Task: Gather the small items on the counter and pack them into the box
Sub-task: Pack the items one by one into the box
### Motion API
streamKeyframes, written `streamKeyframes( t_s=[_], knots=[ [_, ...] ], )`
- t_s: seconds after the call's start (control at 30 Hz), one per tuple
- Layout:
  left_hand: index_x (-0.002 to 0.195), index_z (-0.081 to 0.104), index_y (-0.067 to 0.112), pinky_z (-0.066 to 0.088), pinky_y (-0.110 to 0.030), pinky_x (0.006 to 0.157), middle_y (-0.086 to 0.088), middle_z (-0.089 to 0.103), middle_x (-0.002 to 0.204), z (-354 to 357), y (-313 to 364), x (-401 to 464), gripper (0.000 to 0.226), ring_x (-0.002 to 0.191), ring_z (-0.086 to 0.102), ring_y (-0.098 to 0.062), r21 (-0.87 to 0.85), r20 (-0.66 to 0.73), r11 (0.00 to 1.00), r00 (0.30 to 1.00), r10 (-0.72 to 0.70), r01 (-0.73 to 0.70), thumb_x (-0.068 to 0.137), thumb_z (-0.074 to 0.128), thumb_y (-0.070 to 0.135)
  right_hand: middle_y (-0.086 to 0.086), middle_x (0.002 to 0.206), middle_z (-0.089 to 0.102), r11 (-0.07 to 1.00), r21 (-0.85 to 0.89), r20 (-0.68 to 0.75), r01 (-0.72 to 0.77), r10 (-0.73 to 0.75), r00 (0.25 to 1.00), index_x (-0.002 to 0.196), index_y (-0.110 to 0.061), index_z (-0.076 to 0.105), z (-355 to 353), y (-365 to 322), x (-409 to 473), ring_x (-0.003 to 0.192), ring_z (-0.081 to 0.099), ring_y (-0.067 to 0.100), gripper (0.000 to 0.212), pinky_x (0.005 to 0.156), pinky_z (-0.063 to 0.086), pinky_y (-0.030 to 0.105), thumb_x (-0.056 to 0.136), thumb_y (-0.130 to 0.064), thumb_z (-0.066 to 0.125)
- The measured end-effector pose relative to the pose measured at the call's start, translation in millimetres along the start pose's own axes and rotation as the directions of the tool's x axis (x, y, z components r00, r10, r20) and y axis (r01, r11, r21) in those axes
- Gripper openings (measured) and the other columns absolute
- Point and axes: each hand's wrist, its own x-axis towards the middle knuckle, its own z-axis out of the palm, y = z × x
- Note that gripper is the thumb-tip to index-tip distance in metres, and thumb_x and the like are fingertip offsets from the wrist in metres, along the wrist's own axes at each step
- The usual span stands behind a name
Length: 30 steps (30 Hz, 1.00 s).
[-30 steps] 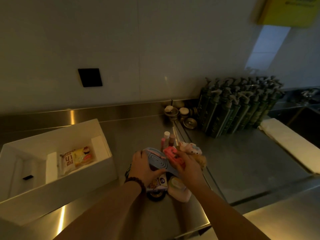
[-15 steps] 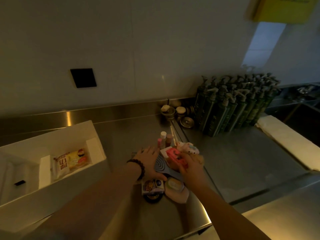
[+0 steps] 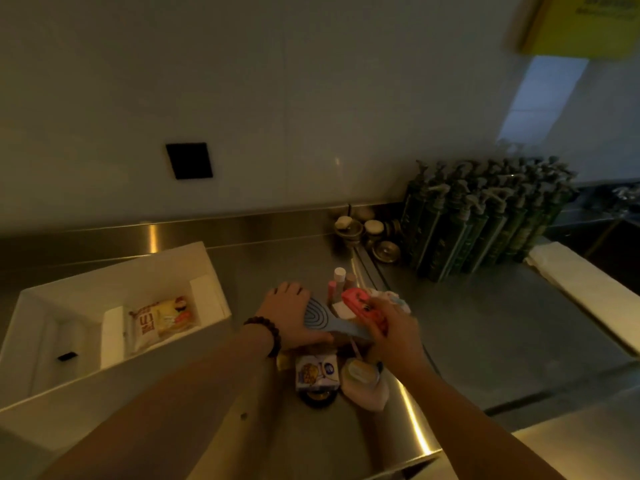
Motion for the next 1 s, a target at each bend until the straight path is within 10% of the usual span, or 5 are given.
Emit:
streamKeyframes(
  t_s=[0.43, 1.0],
  knots=[
    [0.132, 0.041, 0.021, 0.035, -0.038, 0.104, -0.002, 0.045, 0.132, -90, -127, -92, 0.094, 0.121, 0.041, -0.022, 0.001, -0.267, 0.949, 0.915, -0.304, 0.316, 0.063, 0.053, 0.083, -0.002, 0.117, 0.055, 0.974, 0.092, 0.046, 0.207, -0.211, 0.976, 0.127, -0.027, 0.049, 28, -125, 65, 0.097, 0.054, 0.011, 0.037, 0.083, 0.046, 0.028, 0.092, -0.035, 0.054],
    [0.139, 0.031, 0.013, 0.033, -0.043, 0.105, -0.008, 0.04, 0.133, -18, -247, -115, 0.089, 0.121, 0.039, -0.027, 0.027, -0.063, 0.76, 0.76, -0.647, 0.649, 0.075, 0.05, 0.072, -0.008, 0.11, 0.05, 0.922, 0.22, 0.142, 0.32, -0.354, 0.924, 0.127, -0.021, 0.052, 135, -221, 87, 0.096, 0.052, 0.006, 0.037, 0.077, 0.04, 0.017, 0.091, -0.024, 0.059]
  ],
)
